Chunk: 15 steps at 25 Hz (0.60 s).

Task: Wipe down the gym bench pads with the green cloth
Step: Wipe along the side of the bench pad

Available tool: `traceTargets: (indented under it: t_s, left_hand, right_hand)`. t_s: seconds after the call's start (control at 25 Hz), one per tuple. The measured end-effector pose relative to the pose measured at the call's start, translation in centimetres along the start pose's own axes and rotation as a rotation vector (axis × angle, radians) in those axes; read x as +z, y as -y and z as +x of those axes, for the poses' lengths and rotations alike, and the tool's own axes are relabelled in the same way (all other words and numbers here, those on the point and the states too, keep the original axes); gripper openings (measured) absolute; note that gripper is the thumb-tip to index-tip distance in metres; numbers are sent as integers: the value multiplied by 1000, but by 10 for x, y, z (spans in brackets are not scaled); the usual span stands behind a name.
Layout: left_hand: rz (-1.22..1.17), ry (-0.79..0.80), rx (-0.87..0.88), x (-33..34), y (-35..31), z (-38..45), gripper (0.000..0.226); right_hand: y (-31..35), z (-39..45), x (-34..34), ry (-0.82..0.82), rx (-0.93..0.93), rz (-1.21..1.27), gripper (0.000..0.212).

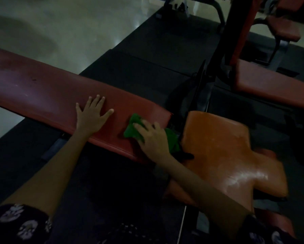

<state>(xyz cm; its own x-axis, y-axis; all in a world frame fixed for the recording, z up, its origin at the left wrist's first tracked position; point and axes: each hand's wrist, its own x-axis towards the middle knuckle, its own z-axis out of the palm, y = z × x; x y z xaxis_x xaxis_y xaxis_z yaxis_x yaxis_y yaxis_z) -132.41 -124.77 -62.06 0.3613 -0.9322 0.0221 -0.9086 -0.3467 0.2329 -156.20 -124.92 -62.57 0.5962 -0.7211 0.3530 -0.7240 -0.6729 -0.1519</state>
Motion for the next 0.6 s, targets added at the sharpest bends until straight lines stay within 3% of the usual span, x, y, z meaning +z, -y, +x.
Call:
traceTargets:
  t_s: [0.12, 0.16, 0.24, 0.36, 0.44, 0.52, 0.6]
  left_hand:
    - [-44, -46, 1, -3, 0, 0, 67]
    - [-56, -56, -4, -1, 0, -1, 67]
    - [-66, -77, -14, 0, 0, -1, 66]
    - [-93, -118, -40, 1, 0, 2, 57]
    - [-119, -135, -50, 2, 0, 3, 49]
    - [-145, -148, -59, 1, 1, 4, 44]
    - [-148, -156, -57, 2, 1, 4, 42]
  right_hand:
    - [-53, 46, 3, 99, 510, 152, 42]
    - [-55, 54, 2, 114, 569, 177, 43]
    - [-26, 52, 1, 82, 420, 104, 43]
    - [35, 15, -6, 150, -70, 96, 50]
    - [32, 10, -7, 172, -279, 67, 49]
    - [4, 36, -4, 121, -237, 46, 41]
    - [-29, 71, 1, 143, 9, 48, 41]
